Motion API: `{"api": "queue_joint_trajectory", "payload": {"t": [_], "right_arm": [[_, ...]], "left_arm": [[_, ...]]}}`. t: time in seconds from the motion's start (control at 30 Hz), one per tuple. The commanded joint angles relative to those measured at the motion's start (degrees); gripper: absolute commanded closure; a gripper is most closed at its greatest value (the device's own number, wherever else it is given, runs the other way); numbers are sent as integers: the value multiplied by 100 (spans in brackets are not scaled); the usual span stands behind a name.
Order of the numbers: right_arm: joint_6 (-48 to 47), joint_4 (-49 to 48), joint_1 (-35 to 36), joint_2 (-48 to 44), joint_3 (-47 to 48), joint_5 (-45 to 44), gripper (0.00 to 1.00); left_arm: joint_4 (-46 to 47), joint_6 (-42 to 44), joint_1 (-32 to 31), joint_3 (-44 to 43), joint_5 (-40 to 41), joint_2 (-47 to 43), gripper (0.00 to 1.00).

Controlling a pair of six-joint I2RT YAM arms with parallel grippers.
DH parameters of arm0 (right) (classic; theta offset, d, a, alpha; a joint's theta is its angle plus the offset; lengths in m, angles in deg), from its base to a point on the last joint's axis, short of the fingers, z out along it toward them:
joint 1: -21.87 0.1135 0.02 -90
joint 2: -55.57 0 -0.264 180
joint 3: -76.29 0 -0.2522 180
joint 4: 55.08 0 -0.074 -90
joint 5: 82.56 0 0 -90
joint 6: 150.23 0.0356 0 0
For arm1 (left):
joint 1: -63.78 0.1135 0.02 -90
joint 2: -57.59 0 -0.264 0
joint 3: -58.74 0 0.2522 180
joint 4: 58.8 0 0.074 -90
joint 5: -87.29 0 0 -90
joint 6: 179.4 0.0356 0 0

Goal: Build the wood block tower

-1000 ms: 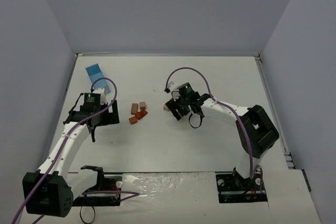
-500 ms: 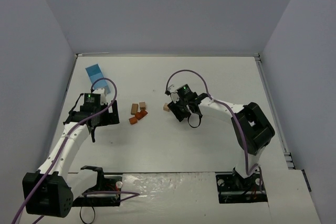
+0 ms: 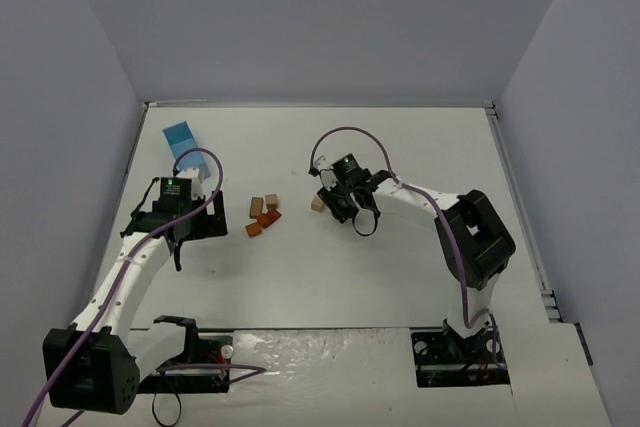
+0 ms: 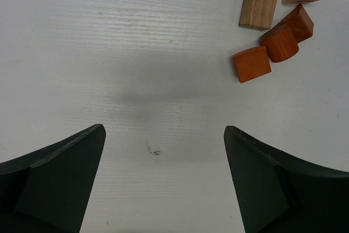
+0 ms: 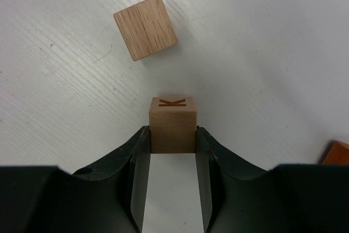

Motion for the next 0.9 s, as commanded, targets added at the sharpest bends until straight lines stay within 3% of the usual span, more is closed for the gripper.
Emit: {"api": "queue_joint_trajectory", "payload": {"t": [0.0,0.4,0.87], "right_arm": [[-447,116,-28,142,445,131,100],[-1118,165,-37,504,638,770,100],[-1292,165,-37,671,709,816,94]], "left_arm": [[242,104,-8,-106,12,-88,12],[245,118,-8,-106,21,-132,12],[245,125,-8,-106,21,-133,12]]}}
